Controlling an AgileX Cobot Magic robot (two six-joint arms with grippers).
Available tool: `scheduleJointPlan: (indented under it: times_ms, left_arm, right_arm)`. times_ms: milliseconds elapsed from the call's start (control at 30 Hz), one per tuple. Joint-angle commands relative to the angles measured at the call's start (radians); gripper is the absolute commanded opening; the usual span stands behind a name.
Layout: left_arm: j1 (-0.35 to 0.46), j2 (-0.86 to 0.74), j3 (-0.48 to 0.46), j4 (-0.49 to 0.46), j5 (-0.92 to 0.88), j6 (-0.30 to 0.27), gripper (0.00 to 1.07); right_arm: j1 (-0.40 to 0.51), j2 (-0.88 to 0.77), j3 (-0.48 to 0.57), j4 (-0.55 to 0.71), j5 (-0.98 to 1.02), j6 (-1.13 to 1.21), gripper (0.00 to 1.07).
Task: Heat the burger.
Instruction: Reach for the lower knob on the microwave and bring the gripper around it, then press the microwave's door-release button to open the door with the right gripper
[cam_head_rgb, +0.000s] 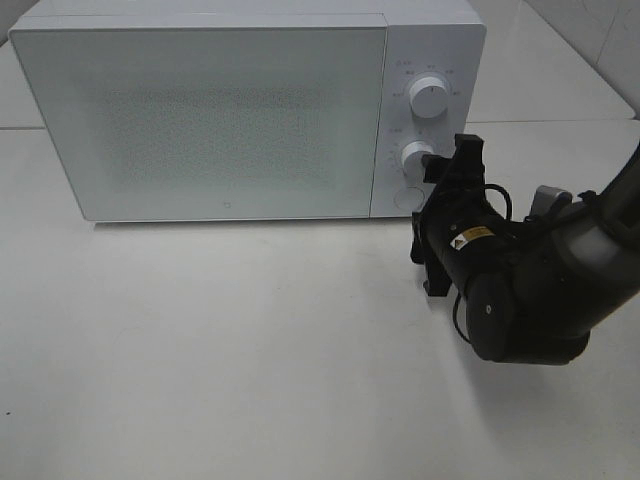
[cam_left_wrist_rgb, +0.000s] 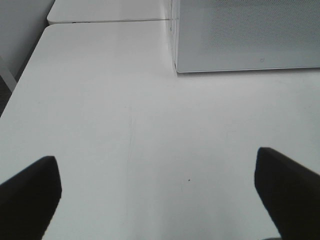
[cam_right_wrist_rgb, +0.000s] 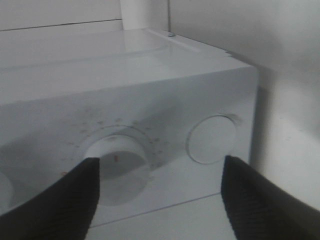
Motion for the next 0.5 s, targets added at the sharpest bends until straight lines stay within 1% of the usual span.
scheduleJointPlan:
  times_ms: [33,67,100,167,200,233,267,300,367,433,500]
  left_arm:
    - [-0.008,-0.023,0.003,0.003,-0.015,-0.007,1.00]
    - [-0.008,-0.023,0.003,0.003,-0.015,-0.007,1.00]
    - [-0.008,-0.023,0.003,0.003,-0.015,-0.007,1.00]
    - [-0.008,-0.023,0.003,0.003,-0.015,-0.007,1.00]
    - [-0.008,-0.023,0.003,0.003,-0.015,-0.007,1.00]
    - [-0.008,-0.023,0.003,0.003,-0.015,-0.007,1.00]
    - [-0.008,-0.023,0.003,0.003,-0.015,-0.007,1.00]
    - [-0.008,-0.023,0.003,0.003,-0.015,-0.007,1.00]
    - [-0.008,-0.023,0.003,0.003,-0.015,-0.007,1.00]
    - [-0.008,-0.023,0.003,0.003,-0.015,-0.007,1.00]
    - [-0.008,-0.023,0.003,0.003,-0.015,-0.007,1.00]
  right_arm:
    - [0.004,-0.026,0.013,-0.031,-0.129,-0.027,0.77]
    - [0.004,-0.048,0.042,-0.056,-0.136,-0.031,0.78]
    - [0.004,-0.048,0.042,-0.056,-0.136,-0.031,0.78]
    - [0.004,-0.093,0.086,-0.078,-0.137,-0.033,0.76]
    - [0.004,-0.093,0.086,-0.078,-0.137,-0.033,0.76]
    - [0.004,-0.123,0.117,-0.089,-0.134,-0.043,0.75]
    - [0.004,-0.123,0.117,-0.089,-0.134,-0.043,0.75]
    - [0.004,-0.155,0.150,-0.109,-0.129,-0.050,0.75]
    - [0.004,-0.171,0.165,-0.118,-0.125,-0.057,0.75]
    - [0.004,-0.236,0.215,-0.147,-0.094,-0.074,0.75]
    - [0.004,-0.253,0.227,-0.159,-0.076,-0.075,0.75]
